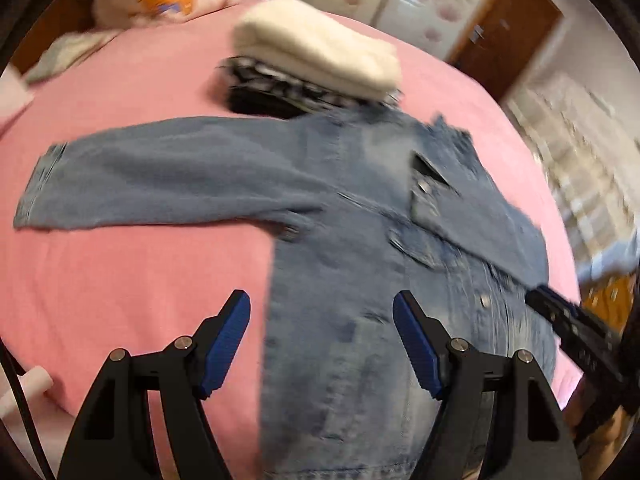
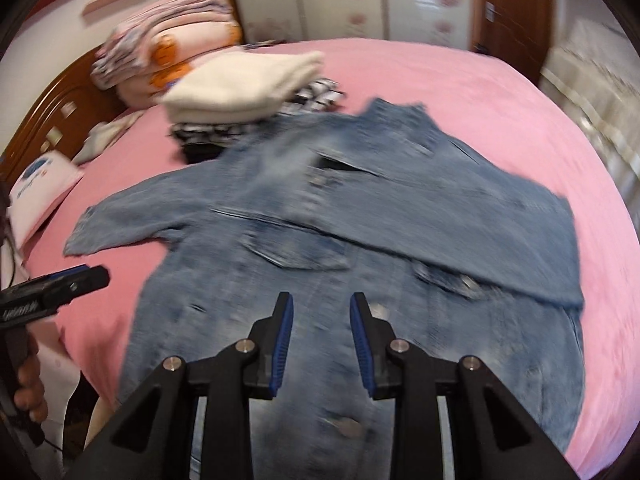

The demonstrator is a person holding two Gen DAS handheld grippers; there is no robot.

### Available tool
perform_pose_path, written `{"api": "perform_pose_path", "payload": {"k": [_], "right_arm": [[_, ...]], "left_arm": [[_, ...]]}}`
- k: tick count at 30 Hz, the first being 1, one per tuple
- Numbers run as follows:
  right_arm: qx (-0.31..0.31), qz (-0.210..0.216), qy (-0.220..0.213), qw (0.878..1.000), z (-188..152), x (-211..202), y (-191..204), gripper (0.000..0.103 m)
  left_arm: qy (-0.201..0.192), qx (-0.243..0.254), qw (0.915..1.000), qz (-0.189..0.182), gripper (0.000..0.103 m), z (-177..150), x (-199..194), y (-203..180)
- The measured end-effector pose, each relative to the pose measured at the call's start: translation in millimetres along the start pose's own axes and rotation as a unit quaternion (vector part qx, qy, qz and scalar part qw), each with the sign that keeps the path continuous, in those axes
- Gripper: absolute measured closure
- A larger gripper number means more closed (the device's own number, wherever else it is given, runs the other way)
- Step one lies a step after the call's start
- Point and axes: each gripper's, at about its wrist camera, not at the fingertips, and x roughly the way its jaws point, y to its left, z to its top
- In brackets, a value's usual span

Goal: Fold large clothes
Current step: 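Grasp the cuff of the other denim sleeve with the left gripper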

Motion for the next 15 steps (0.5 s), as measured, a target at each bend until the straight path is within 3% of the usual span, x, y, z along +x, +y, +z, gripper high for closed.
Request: {"api": "perform_pose_path", "payload": {"k": [4,8,11,15], "right_arm": [[-0.035,0.015,-0.007,0.999,18,9,39,0.073],[-0.057,0.025,-0.007,0.998,33,25,74,0.073],[-0.065,0.034,-0.001,0.997,37,38,90,0.073],[-0.07,0.04,0.019,0.997,38,62,107,0.073]], "left_arm": [[-0.019,-0.08,0.9966,-0.003,0.031,15,5,64],[-0.035,-0.177,0.9835,0.011,0.031,21,18,135],[-0.048,-0.26,0.9641,0.027,0.031,19,29,188],[-0.083,-0.357,0.9282,0.062,0.031,13,42,248]]}}
